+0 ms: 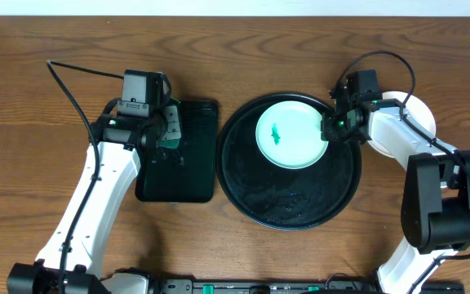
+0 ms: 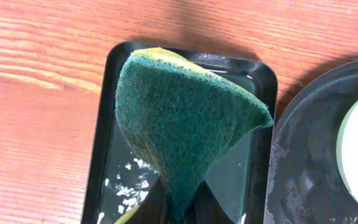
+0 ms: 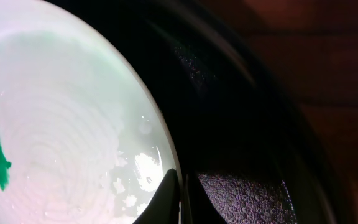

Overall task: Clean dirty plates on tray and stack at the side
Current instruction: 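Lift the sponge and move it right toward the round tray, left gripper, then carry the green sponge over the pale green plate, left gripper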

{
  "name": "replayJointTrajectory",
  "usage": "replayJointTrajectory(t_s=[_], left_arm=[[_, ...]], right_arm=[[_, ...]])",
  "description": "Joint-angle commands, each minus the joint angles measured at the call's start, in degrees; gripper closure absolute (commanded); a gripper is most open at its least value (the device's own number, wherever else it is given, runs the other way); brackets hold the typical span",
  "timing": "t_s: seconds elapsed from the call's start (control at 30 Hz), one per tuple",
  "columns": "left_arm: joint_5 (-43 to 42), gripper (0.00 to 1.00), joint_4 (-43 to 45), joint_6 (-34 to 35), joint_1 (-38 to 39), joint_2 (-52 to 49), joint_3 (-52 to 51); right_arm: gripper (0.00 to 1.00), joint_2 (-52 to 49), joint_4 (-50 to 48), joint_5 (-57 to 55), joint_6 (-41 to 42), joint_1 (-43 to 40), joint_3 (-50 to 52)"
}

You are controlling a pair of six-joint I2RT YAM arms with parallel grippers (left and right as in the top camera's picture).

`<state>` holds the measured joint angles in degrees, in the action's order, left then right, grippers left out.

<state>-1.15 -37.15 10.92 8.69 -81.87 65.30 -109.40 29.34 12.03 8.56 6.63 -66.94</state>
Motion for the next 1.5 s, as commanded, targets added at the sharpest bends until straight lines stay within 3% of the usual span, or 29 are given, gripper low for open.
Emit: replayJointTrajectory(t_s=[0.0, 0.9, 1.47], left_arm=[[0.3, 0.93, 0.0, 3.4, -0.3, 0.4, -0.4], [0.3, 0.93, -0.3, 10.9, -0.3, 0.4, -0.4], [0.3, 0.93, -1.2, 10.8, -0.2, 0.2, -0.6]], right_arm=[[0.98, -0.4, 0.2, 0.5, 0.2, 0.3, 0.3], [0.98, -0.4, 0.2, 0.5, 0.2, 0.3, 0.3], [0.99, -0.4, 0.0, 0.5, 0.7, 0.3, 0.3]])
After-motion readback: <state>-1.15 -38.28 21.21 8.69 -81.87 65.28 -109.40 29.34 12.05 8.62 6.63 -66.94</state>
